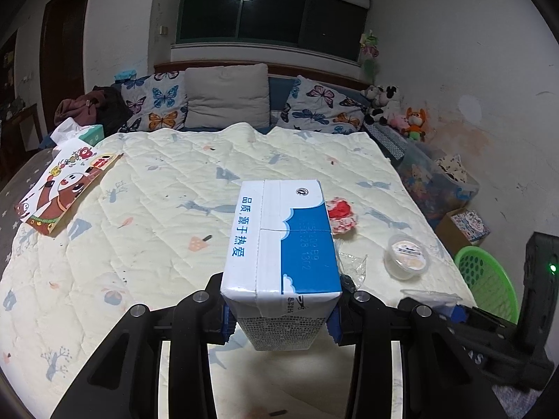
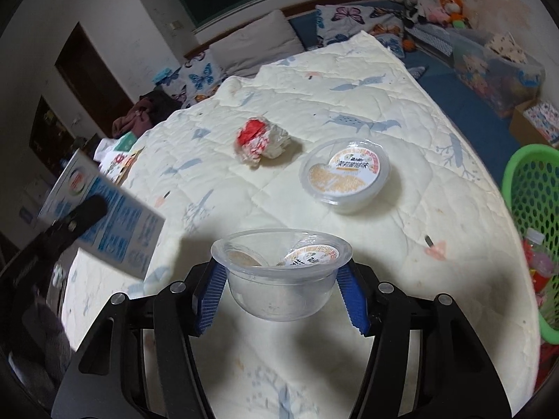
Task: Collect trash
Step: 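Grasp the white-and-blue milk carton with the left gripper while the right gripper grasps the clear plastic cup, then carry the milk carton and plastic cup to the green basket and open both grippers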
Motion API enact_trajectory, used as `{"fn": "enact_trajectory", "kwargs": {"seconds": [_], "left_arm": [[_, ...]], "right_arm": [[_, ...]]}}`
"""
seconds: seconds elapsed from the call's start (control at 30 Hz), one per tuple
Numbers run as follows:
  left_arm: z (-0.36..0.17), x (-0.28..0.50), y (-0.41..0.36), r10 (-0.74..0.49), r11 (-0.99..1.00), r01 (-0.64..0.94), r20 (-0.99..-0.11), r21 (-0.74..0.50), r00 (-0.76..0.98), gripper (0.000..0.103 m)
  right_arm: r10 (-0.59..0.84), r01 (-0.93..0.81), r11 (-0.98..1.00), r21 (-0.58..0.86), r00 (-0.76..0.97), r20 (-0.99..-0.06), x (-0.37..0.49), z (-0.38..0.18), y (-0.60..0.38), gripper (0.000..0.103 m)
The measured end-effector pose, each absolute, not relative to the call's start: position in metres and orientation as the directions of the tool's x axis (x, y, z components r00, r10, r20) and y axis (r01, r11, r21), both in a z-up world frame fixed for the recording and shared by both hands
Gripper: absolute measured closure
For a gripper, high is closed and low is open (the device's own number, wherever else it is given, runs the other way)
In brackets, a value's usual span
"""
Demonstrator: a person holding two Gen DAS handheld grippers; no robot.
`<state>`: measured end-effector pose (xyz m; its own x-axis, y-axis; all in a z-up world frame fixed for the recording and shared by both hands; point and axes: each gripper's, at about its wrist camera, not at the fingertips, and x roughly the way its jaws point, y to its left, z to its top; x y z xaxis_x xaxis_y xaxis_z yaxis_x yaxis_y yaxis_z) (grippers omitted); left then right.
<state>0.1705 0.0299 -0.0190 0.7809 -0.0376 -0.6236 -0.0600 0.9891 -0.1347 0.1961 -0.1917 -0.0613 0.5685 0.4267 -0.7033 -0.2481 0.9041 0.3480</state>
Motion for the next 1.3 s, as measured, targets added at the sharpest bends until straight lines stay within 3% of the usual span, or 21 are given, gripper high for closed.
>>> {"fn": "enact_trajectory", "kwargs": {"seconds": [0.6,0.97,1.3], "left_arm": [[-0.005,0.174,-0.048,-0.172,0.983,0.096,-0.612,-0.156,0.772,0.065],[0.006,0.184,-0.124,-0.254,0.967,0.22,-0.604,-0.131,0.755,0.065],[0.008,0.197,-0.191,-0.32,0.941,0.316,-0.613,-0.119,0.723,0.065]], "right_arm": [[0.283,-0.126,0.954,0.271,0.672,-0.684,0.153,-0.042,-0.296,0.043],[0.106,0.076,0.975,0.208,0.666,-0.739,0.151,-0.072,-0.407,0.042],[0.065,0.187,0.955,0.229,0.624,-0.778,0.148,-0.104,-0.463,0.042]]}}
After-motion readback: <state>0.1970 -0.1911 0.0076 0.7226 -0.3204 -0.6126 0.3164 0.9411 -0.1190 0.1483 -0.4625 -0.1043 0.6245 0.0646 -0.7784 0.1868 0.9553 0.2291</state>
